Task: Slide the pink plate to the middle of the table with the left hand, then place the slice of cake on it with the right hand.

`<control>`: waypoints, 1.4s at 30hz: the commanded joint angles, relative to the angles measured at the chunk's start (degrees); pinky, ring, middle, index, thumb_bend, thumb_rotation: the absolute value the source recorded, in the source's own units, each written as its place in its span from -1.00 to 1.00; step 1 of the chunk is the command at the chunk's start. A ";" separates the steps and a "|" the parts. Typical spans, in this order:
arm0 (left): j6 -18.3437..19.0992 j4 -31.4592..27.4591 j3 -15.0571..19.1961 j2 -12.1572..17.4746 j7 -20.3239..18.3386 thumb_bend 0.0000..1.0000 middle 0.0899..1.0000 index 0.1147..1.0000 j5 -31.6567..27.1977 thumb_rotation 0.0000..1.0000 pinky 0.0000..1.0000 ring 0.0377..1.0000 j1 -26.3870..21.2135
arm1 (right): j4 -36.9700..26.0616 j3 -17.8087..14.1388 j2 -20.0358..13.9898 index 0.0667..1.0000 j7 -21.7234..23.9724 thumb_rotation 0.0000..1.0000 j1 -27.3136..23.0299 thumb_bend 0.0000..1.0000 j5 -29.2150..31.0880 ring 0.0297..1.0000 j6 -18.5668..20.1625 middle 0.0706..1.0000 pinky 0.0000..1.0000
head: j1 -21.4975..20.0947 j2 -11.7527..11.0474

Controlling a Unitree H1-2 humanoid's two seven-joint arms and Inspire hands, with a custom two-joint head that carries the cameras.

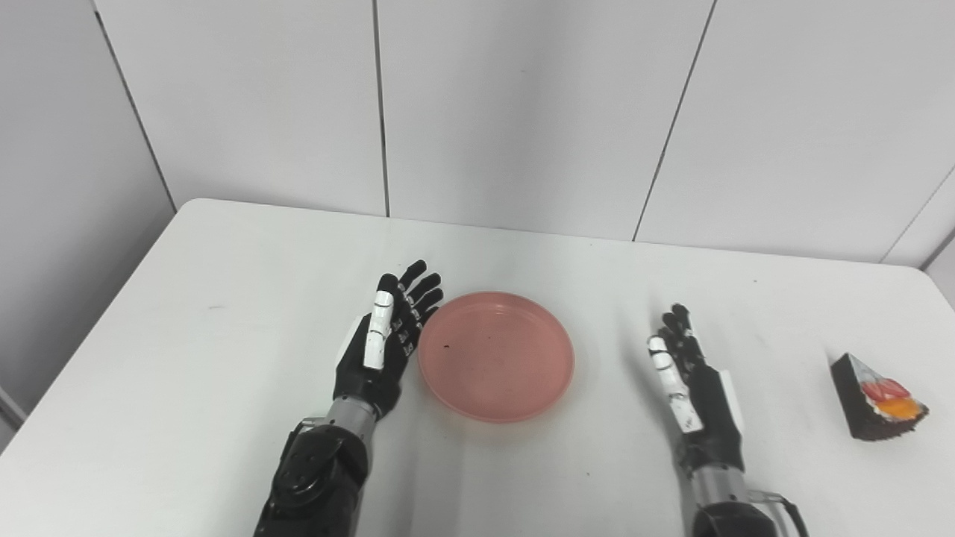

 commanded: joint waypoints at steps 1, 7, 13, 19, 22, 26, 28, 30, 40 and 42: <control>2.19 -0.45 -0.82 -0.84 -0.10 0.35 0.80 0.78 0.35 0.89 0.85 0.83 1.22 | -1.76 0.01 0.64 0.95 -0.77 0.47 -1.88 0.10 -0.28 0.93 -2.98 0.94 0.95 | -0.01 0.04; 4.42 -3.30 -3.78 -0.02 -1.48 0.30 0.83 0.83 1.26 1.00 0.91 0.85 2.84 | -1.85 1.41 1.46 0.94 -1.52 0.58 -2.18 0.12 -2.91 0.88 -2.43 0.87 0.92 | -6.00 1.02; 2.63 -0.99 -4.80 0.61 -3.68 0.36 0.81 0.80 1.49 0.95 0.86 0.82 2.91 | -1.48 1.18 2.49 0.98 -1.60 0.53 -2.70 0.13 -2.15 0.93 -1.86 0.91 0.96 | -6.95 1.21; 1.81 0.74 -5.12 0.44 -5.10 0.39 0.78 0.77 1.33 0.88 0.81 0.80 2.94 | -1.97 1.08 2.36 0.96 -1.36 0.51 -2.93 0.12 -1.84 0.91 -0.74 0.89 0.98 | -7.66 1.29; 1.05 2.09 -5.50 0.47 -6.01 0.39 0.77 0.76 1.34 0.87 0.81 0.79 2.73 | -1.71 1.07 1.99 0.94 -1.02 0.51 -3.06 0.12 -1.63 0.90 -0.99 0.88 0.97 | -8.12 1.26; -0.07 3.40 -5.47 0.67 -6.43 0.46 0.77 0.75 1.73 0.84 0.81 0.79 2.43 | -1.29 0.94 1.04 0.91 -1.33 0.48 -3.82 0.15 -2.49 0.86 -1.63 0.86 0.93 | -10.80 1.03; -0.19 3.28 -5.35 0.88 -6.51 0.47 0.77 0.76 1.68 0.85 0.80 0.79 2.51 | -1.52 0.93 -0.08 0.88 -1.69 0.42 -4.41 0.13 -3.82 0.80 -1.54 0.82 0.85 | -11.92 0.86; 0.00 2.55 -5.06 1.07 -6.55 0.44 0.77 0.76 1.31 0.86 0.80 0.79 2.71 | -2.16 0.56 -3.11 0.83 -3.24 0.37 -6.25 0.12 -8.19 0.76 -1.73 0.77 0.74 | -13.16 0.81; -0.32 1.35 -4.13 1.73 -6.37 0.40 0.77 0.76 1.41 0.91 0.77 0.78 2.59 | -8.45 -0.89 -15.26 0.71 0.44 0.15 -10.40 0.29 -15.16 0.67 8.27 0.64 0.59 | -16.57 0.23; -0.31 1.15 -3.95 2.03 -6.42 0.40 0.79 0.77 1.39 0.90 0.78 0.79 2.60 | -11.39 -0.29 -18.92 0.71 3.37 -0.02 -10.93 0.30 -17.34 0.66 13.30 0.66 0.58 | -17.13 0.08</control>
